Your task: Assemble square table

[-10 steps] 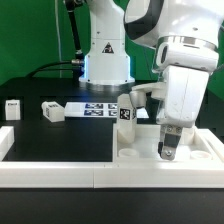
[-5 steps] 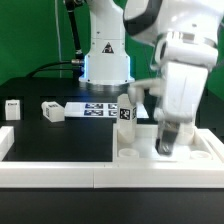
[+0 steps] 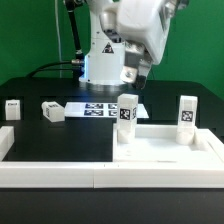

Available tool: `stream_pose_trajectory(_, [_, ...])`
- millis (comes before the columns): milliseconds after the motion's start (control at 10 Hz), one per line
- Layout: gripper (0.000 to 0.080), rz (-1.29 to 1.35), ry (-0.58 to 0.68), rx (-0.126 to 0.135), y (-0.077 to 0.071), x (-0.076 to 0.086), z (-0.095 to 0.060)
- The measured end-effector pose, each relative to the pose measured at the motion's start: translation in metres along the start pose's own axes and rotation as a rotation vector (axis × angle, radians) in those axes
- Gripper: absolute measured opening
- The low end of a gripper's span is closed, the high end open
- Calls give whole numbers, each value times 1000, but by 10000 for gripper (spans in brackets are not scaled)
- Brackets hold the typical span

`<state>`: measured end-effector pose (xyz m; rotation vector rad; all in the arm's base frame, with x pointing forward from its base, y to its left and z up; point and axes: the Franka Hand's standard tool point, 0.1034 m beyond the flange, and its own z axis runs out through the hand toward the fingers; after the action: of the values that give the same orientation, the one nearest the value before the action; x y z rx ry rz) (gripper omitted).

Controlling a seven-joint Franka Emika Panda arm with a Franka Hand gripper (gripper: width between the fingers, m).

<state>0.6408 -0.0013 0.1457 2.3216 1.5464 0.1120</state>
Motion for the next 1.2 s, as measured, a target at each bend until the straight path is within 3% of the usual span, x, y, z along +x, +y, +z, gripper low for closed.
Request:
stream_pose_trajectory(500, [649,312,-1,14,-6,-2,3])
stream_pose_trajectory(800, [649,490,-29,151,-47,-56,-17])
stream_pose_trajectory(1000, [649,675,-86,284,-67,-102,-1])
stream_pose_trajectory(1200, [649,687,-87,272,-69,-101,8])
